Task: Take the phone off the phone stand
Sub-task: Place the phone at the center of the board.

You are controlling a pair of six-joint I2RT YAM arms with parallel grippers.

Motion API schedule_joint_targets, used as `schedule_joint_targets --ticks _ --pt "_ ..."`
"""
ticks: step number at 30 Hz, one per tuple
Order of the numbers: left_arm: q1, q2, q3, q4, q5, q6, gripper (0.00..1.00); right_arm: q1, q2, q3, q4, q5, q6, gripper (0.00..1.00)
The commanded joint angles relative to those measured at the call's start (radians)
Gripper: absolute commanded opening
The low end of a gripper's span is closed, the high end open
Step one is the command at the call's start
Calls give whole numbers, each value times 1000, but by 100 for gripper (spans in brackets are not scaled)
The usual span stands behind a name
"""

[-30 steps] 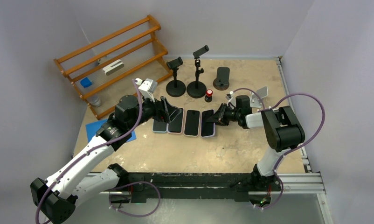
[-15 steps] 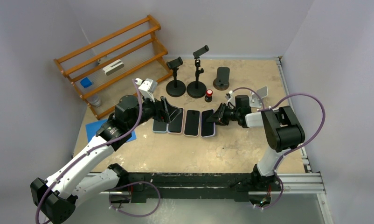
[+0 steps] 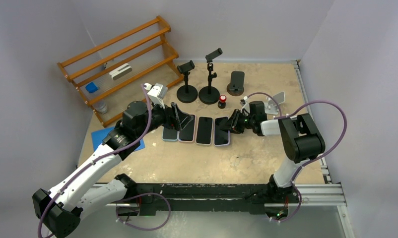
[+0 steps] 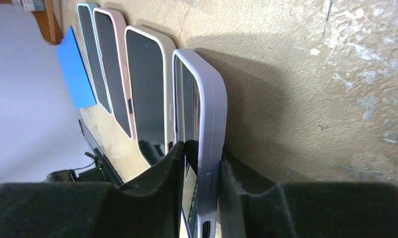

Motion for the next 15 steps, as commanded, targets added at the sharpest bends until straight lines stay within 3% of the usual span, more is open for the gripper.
schedule_joint_targets --ticks 1,15 --pt "-3 -2 44 37 14 -15 80 -6 -24 24 -30 132 -59 31" --pt "-4 -1 43 37 17 -17 80 -7 -49 -5 -59 215 -70 35"
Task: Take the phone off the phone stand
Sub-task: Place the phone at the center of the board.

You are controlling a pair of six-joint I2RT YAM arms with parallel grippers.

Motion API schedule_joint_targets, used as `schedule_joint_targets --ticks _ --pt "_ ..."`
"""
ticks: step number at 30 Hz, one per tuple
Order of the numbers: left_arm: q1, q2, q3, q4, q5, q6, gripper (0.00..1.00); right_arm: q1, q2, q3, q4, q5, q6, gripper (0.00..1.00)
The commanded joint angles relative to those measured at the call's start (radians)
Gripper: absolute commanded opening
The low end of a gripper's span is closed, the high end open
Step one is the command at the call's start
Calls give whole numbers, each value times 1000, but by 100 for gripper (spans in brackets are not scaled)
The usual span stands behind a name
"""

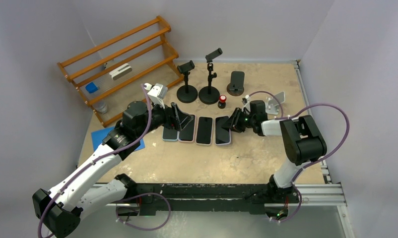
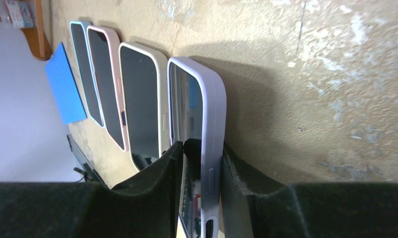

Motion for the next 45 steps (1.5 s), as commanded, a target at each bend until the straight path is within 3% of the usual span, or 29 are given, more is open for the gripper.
schedule_joint_targets --ticks 1,10,45 --pt "-3 -2 41 37 15 -16 80 -10 -23 -7 -40 145 -59 36" --pt "-3 1 41 38 18 -18 80 -11 -34 -18 -53 175 -63 40" --pt "-3 5 38 43 24 -21 80 -12 -153 -111 -96 252 -80 40"
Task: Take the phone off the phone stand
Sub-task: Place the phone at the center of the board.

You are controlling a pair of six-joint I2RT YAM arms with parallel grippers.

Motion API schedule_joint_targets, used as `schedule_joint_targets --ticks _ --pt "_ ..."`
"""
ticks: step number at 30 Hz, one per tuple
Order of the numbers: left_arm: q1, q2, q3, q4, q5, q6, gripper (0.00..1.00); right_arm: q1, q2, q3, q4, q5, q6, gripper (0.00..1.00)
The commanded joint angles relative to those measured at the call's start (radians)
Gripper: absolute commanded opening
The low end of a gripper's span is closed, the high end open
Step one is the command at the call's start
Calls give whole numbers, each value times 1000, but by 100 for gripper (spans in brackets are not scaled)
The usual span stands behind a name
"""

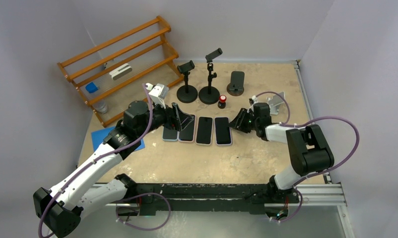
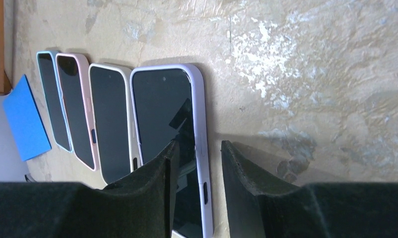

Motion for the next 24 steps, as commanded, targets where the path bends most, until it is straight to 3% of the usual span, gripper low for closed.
schedule_joint_targets --ticks 1,24 --pt "-3 -6 38 42 10 -19 80 -4 -25 -49 -65 39 -31 40" --pt "-3 -13 37 46 21 -25 80 -2 -87 -182 41 -33 30 40"
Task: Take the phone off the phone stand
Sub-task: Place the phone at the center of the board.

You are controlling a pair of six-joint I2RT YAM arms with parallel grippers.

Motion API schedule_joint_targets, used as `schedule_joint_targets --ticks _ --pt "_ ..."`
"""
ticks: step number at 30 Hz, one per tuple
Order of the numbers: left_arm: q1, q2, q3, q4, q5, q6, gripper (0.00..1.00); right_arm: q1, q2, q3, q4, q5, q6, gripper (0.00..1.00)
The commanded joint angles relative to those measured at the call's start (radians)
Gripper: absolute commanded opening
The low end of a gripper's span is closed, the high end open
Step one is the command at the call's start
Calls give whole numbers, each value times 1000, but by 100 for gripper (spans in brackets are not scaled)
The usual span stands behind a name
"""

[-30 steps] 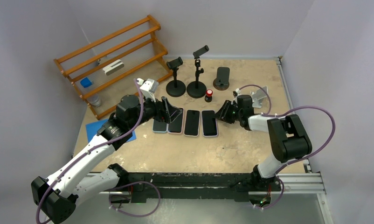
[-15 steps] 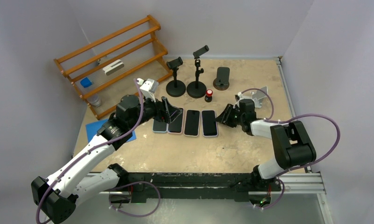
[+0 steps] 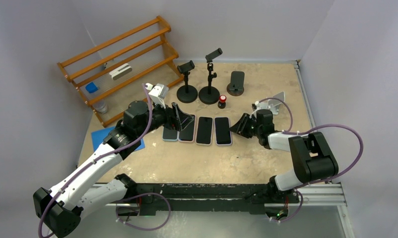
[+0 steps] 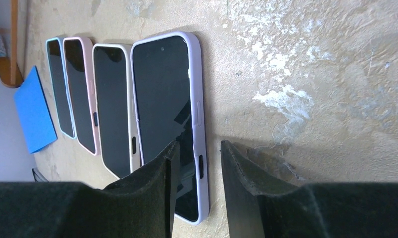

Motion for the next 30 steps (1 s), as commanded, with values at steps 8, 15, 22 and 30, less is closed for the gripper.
schedule_joint_targets --ticks 8,15,22,30 --pt "-4 -10 37 48 19 -11 80 6 15 -61 -9 -44 29 39" --pt "-4 -13 36 49 23 -13 80 28 28 -71 19 -60 50 39" --pt "-3 -17 36 49 23 -13 80 57 47 -67 40 -64 69 38" --pt "-3 -21 36 49 22 -13 80 67 41 -65 38 -59 73 38"
